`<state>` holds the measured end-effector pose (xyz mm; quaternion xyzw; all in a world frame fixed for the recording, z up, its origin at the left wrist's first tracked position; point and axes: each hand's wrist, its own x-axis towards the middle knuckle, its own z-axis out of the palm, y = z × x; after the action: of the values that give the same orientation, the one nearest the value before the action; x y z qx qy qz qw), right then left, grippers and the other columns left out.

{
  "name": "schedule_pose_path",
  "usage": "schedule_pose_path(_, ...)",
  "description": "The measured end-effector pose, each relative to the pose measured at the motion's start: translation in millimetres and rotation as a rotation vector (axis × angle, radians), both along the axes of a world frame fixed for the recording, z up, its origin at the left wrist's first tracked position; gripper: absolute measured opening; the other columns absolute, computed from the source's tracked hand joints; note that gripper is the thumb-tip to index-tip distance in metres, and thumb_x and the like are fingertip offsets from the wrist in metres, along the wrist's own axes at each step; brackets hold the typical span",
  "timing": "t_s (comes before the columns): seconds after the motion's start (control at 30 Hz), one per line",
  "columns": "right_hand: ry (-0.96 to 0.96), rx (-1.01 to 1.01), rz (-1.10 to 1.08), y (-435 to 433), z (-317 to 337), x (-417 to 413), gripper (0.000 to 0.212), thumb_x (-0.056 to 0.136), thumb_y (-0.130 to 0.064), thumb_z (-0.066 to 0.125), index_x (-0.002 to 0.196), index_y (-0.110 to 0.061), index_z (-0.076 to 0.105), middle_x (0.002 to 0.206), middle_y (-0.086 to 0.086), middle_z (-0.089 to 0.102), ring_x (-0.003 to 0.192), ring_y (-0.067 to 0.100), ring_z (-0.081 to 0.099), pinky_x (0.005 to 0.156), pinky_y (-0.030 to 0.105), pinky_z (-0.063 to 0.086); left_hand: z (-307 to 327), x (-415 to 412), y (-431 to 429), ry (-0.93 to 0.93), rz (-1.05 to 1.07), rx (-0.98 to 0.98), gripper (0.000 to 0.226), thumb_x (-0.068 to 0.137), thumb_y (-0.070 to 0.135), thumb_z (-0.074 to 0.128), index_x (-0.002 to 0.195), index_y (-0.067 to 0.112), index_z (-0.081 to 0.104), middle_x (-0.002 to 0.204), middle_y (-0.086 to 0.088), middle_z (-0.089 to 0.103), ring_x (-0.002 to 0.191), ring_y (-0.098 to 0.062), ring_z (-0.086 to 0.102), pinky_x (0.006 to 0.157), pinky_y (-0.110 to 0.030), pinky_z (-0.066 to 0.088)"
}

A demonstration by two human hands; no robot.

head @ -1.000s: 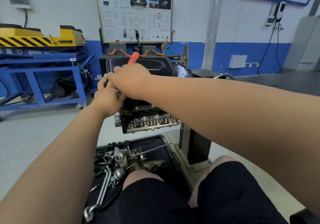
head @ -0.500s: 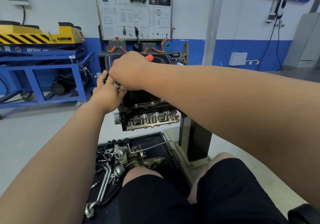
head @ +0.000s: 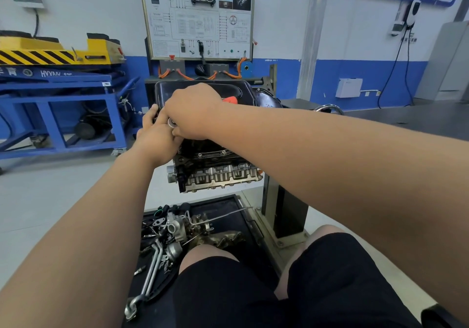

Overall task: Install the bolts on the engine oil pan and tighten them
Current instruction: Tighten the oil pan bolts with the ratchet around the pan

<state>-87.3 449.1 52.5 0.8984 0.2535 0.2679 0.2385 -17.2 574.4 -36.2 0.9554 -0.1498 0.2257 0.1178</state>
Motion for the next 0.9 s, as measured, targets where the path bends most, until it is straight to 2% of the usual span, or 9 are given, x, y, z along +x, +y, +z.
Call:
schedule_pose_path(0.07,0.005,0.034,-0.003,0.0,-1.5,0.3,0.013,0.091,-0.040,0.053,0.094,-0.027,0.053,0.092,-0.003,0.048,0.071,0.019,0.047,0.050,0.031,0.028,0.3,0.1,-0.5,0.004,0.012,0.011,0.042,0.097,0.032,0.034,0.133,0.017,0.050,0.160,0.005,0.002,0.143,-0.023,-0.006,0.102,-0.056,0.031)
schedule_pose_path(0.17,0.010,0.068,-0.021,1.3,-3.8,1.1,0.022,0.091,-0.041,0.054,0.107,-0.025,0.059,0.089,-0.003,0.045,0.072,0.019,0.046,0.054,0.032,0.031,0.6,-1.5,-0.9,0.006,0.010,0.008,0.044,0.098,0.033,0.032,0.137,0.019,0.048,0.161,0.006,0.001,0.143,-0.021,-0.011,0.102,-0.055,0.030)
schedule_pose_path(0.33,0.015,0.119,-0.039,2.0,-4.7,0.7,0.026,0.091,-0.039,0.056,0.112,-0.024,0.059,0.104,-0.002,0.057,0.074,0.020,0.045,0.058,0.034,0.034,1.2,-3.4,-1.1,0.011,0.018,0.028,0.043,0.098,0.032,0.033,0.134,0.017,0.051,0.161,0.006,-0.001,0.143,-0.020,-0.013,0.102,-0.055,0.031)
schedule_pose_path(0.47,0.064,0.197,-0.052,-1.4,-5.5,1.9,0.036,0.090,-0.043,0.054,0.119,-0.022,0.055,0.110,0.000,0.058,0.081,0.020,0.045,0.063,0.035,0.034,0.1,-7.7,-2.7,0.011,-0.017,-0.004,0.046,0.099,0.033,0.034,0.143,0.021,0.040,0.160,0.010,-0.006,0.144,-0.022,-0.014,0.108,-0.056,0.023)
schedule_pose_path(0.6,0.116,0.085,0.022,-9.7,-8.3,7.4,0.030,0.092,-0.045,0.048,0.108,-0.021,0.056,0.094,-0.002,0.052,0.091,0.020,0.048,0.074,0.034,0.034,0.5,-19.3,-7.9,0.041,0.017,-0.206,0.063,0.094,0.024,0.047,0.151,0.025,0.020,0.159,0.007,-0.006,0.144,-0.032,0.004,0.111,-0.052,0.018)
schedule_pose_path(0.7,0.248,0.161,0.085,-12.5,-3.3,12.6,0.032,0.089,-0.042,0.051,0.110,-0.018,0.058,0.089,-0.005,0.053,0.082,0.018,0.051,0.067,0.031,0.038,1.0,-24.3,-8.7,0.077,0.078,-0.248,0.067,0.090,0.026,0.047,0.150,0.032,0.018,0.159,-0.004,0.008,0.141,-0.032,0.012,0.112,-0.048,0.024)
schedule_pose_path(0.77,0.278,0.235,0.152,-14.5,6.3,19.0,0.031,0.088,-0.042,0.052,0.103,-0.016,0.060,0.087,-0.003,0.058,0.084,0.020,0.057,0.063,0.031,0.041,5.2,-25.8,-8.5,-0.072,0.061,-0.205,0.047,0.092,0.028,0.042,0.139,0.023,0.042,0.148,-0.005,0.032,0.135,-0.033,0.020,0.106,-0.050,0.031)
schedule_pose_path(0.83,0.283,0.329,0.246,-19.8,19.3,19.9,0.030,0.089,-0.043,0.053,0.085,-0.013,0.056,0.085,0.002,0.060,0.079,0.021,0.056,0.062,0.031,0.042,14.0,-32.0,-12.1,-0.221,-0.003,-0.268,0.026,0.096,0.028,0.037,0.105,0.019,0.060,0.116,-0.012,0.052,0.112,-0.040,0.042,0.088,-0.051,0.042)
schedule_pose_path(0.9,0.320,0.488,0.331,-34.0,33.1,12.1,0.036,0.091,-0.042,0.054,0.069,-0.014,0.048,0.072,0.002,0.053,0.065,0.017,0.048,0.054,0.023,0.034,21.8,-41.5,-17.4,-0.217,-0.009,-0.382,0.026,0.098,0.035,0.035,0.080,0.028,0.053,0.081,-0.006,0.057,0.078,-0.031,0.054,0.061,-0.040,0.041)
